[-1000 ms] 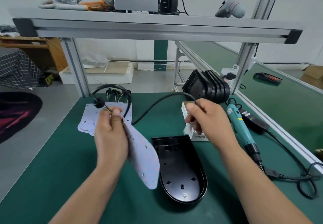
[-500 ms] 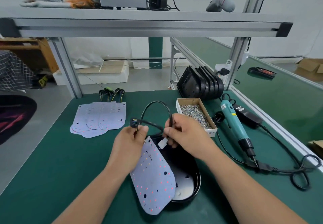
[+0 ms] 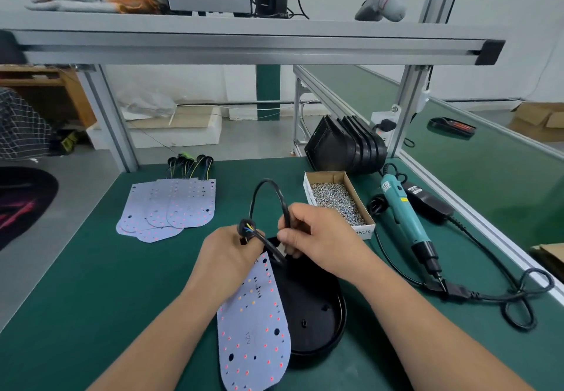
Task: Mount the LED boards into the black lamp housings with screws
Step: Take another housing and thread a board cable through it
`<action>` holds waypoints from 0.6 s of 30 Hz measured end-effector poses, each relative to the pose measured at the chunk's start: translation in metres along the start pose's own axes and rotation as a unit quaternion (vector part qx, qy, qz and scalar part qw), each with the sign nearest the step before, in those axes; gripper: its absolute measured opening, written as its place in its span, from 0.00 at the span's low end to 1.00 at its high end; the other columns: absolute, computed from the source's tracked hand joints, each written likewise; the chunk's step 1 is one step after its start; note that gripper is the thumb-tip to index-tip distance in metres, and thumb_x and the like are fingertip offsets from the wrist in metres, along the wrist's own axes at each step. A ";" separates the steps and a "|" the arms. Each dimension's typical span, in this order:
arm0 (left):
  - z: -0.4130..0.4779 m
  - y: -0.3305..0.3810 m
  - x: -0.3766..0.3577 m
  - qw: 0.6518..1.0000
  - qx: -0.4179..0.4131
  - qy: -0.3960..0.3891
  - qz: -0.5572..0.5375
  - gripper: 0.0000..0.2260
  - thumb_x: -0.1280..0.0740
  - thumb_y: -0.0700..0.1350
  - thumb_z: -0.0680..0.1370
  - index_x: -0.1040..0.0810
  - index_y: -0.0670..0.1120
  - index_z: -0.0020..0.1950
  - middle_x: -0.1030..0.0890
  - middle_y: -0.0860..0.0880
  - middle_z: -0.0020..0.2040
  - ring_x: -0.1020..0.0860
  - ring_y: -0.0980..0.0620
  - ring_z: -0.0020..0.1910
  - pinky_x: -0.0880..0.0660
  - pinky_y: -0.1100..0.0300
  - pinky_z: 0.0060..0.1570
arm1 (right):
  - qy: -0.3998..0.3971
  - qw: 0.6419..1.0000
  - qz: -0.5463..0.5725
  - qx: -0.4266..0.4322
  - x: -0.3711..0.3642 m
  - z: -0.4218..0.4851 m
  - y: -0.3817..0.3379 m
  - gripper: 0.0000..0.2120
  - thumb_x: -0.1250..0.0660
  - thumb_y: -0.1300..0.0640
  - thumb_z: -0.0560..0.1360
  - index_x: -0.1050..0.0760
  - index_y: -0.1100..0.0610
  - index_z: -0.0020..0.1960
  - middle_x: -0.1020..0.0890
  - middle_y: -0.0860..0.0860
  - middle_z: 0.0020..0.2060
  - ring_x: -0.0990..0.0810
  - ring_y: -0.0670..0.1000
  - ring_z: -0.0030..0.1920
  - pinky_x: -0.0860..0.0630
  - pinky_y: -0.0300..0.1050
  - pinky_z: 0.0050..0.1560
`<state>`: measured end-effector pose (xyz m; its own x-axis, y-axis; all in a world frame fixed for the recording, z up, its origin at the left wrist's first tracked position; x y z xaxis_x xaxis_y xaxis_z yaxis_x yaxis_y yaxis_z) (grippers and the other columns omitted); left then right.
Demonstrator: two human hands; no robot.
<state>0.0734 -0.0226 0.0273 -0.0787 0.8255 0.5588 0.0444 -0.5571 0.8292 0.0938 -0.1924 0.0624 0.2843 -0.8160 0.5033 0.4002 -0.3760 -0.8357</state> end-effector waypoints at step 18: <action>0.006 0.007 0.004 0.996 -0.031 0.032 -0.079 0.05 0.27 0.43 0.80 0.13 0.50 0.46 0.14 0.53 0.45 0.18 0.55 0.44 0.27 0.69 0.45 | 0.039 0.987 -0.154 0.030 0.008 0.002 -0.006 0.05 0.26 0.52 0.77 0.22 0.46 0.48 0.16 0.41 0.39 0.18 0.45 0.42 0.21 0.50 0.47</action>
<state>0.0793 -0.0225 0.0357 -0.1423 0.8973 0.4180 -0.0356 -0.4266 0.9037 0.0951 -0.1956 0.0719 0.0742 -0.6985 0.7118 0.5090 -0.5873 -0.6293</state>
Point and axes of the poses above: each hand's wrist, its own z-axis towards the middle knuckle, its own x-axis out of the back of the hand, y = z × x, the point moved 10 cm from there along z, towards the middle knuckle
